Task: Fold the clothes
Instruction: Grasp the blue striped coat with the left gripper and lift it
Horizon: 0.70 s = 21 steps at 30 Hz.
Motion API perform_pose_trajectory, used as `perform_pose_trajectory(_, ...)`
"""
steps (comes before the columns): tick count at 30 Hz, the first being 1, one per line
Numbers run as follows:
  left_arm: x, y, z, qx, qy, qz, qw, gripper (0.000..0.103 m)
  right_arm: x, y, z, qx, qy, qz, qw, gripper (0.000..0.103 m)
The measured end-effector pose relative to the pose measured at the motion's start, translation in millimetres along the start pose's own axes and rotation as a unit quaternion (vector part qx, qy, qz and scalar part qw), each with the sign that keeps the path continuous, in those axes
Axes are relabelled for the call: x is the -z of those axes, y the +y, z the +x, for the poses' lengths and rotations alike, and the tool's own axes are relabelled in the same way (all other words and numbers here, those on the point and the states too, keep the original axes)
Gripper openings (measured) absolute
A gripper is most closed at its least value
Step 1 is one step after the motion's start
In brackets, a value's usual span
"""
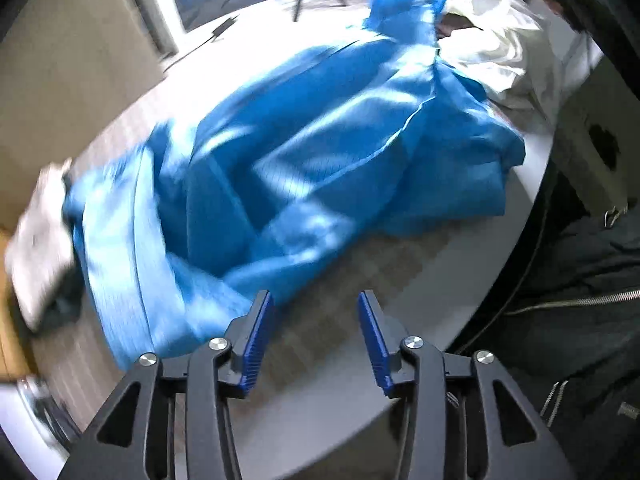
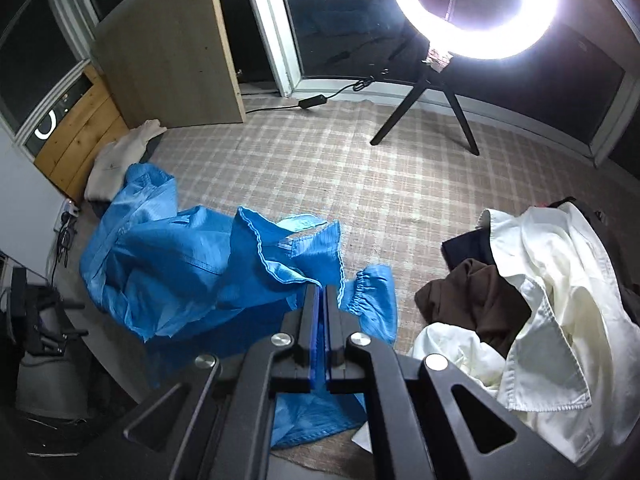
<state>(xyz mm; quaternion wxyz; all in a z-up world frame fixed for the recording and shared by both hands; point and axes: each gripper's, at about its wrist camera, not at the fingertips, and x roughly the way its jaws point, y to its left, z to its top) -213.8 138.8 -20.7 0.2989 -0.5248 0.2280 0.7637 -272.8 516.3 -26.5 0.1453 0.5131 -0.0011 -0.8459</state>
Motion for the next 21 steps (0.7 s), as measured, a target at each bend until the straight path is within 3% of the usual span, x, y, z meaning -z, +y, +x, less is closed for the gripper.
perform_pose_trajectory(2,-18.3,19.2,9.5,-0.003,-0.007,0.023,0.9997,0.044,-2.0,0.8,-0.5,-0.004,0.0,-0.008,1.0,0.002)
perform_pose_trajectory(6,-48.2,22.1,30.4,0.049,0.019,0.063,0.9966,0.044,-5.5,3.5,2.3,-0.013,0.004,-0.017,1.0,0.002)
perform_pose_trajectory(10,-78.5,7.1,60.4,0.113,0.055,0.126,0.9841,0.044,-6.0,6.9,4.3,-0.017,0.012,-0.025,0.999,0.002)
perform_pose_trajectory(15,-98.0,-1.1,93.4,0.125,0.089,0.17,0.9733,0.044,-6.9,6.3,3.8,-0.013,0.015,-0.027,0.999,0.002)
perform_pose_trajectory(16,-100.7,-2.8,100.4,0.129,0.098,0.175,0.9713,0.039,-7.3,6.5,4.3,-0.01,0.017,-0.029,0.999,0.002)
perform_pose_trajectory(17,-100.6,-5.0,106.8,0.133,0.113,0.173,0.9692,0.015,-7.8,6.8,4.9,-0.008,0.018,-0.031,0.999,0.002)
perform_pose_trajectory(18,-99.6,-6.7,108.5,0.137,0.121,0.17,0.9684,0.0,-9.0,7.5,4.8,-0.004,0.017,-0.033,0.999,0.002)
perform_pose_trajectory(21,-99.7,0.5,90.6,0.134,0.109,0.138,0.9752,0.001,-16.9,15.2,-3.3,-0.005,-0.002,-0.04,0.999,0.002)
